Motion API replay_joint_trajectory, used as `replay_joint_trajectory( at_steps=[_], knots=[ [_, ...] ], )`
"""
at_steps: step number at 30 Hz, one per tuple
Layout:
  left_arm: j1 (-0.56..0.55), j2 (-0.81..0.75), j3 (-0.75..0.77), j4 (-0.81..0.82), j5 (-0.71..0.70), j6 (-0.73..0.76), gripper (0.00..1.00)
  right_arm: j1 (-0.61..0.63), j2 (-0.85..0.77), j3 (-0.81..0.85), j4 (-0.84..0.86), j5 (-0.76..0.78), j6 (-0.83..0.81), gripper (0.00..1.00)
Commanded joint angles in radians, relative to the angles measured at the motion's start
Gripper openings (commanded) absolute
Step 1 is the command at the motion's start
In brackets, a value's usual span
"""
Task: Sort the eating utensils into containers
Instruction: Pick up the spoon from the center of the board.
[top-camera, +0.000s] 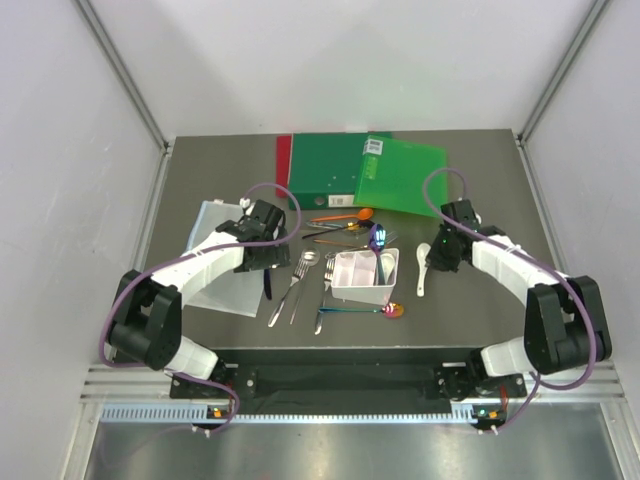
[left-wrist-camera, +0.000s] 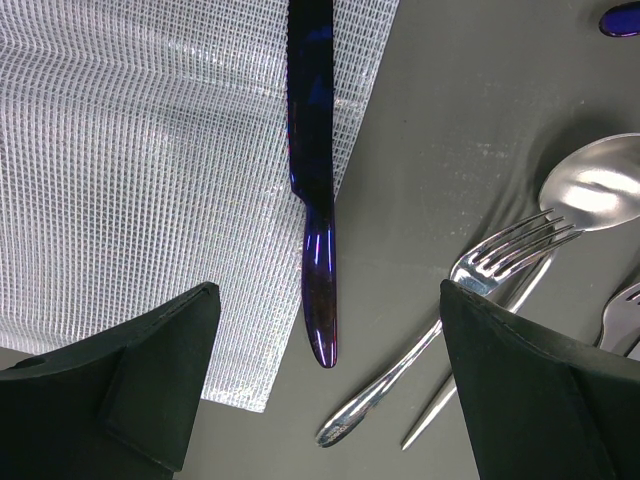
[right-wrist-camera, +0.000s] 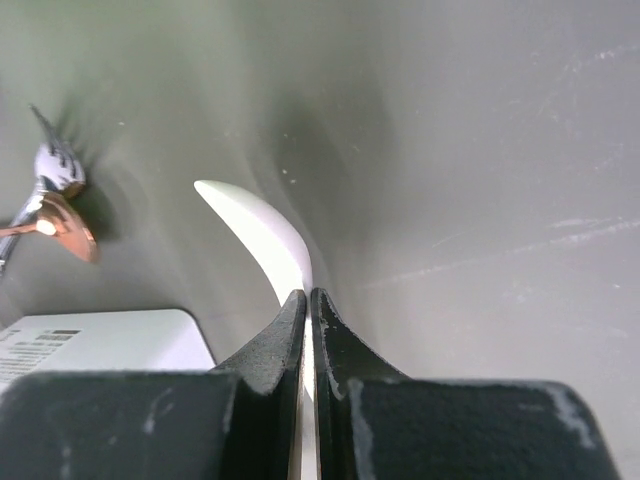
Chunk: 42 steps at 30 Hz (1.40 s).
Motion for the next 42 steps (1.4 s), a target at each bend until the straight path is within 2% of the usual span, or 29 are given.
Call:
replay_joint_trajectory(
  at_steps=[1, 14, 22, 33, 42],
  knots=[
    [-0.005, -0.030, 0.003, 0.016, -0.013, -0.013, 0.95, -0.008, 0.029, 0.038, -0.014, 0.010, -0.018, 0.00],
    [-0.005, -0.007, 0.015, 0.018, -0.008, -0.012, 0.95, -0.008, -0.018, 0.063, 0.027, 0.020, -0.081, 0.00],
    [-0.006, -0.004, 0.015, 0.013, -0.016, -0.009, 0.95, -0.007, -0.164, 0.038, 0.081, 0.031, -0.121, 0.00],
    [-0.005, 0.012, 0.024, 0.011, -0.019, -0.009, 0.95, -0.007, -0.400, 0.074, 0.056, -0.087, -0.179, 0.00],
    [-0.009, 0.004, 0.026, 0.008, -0.025, -0.009, 0.95, 0.029, -0.491, 0.094, 0.134, -0.190, -0.163, 0.00]
  ],
)
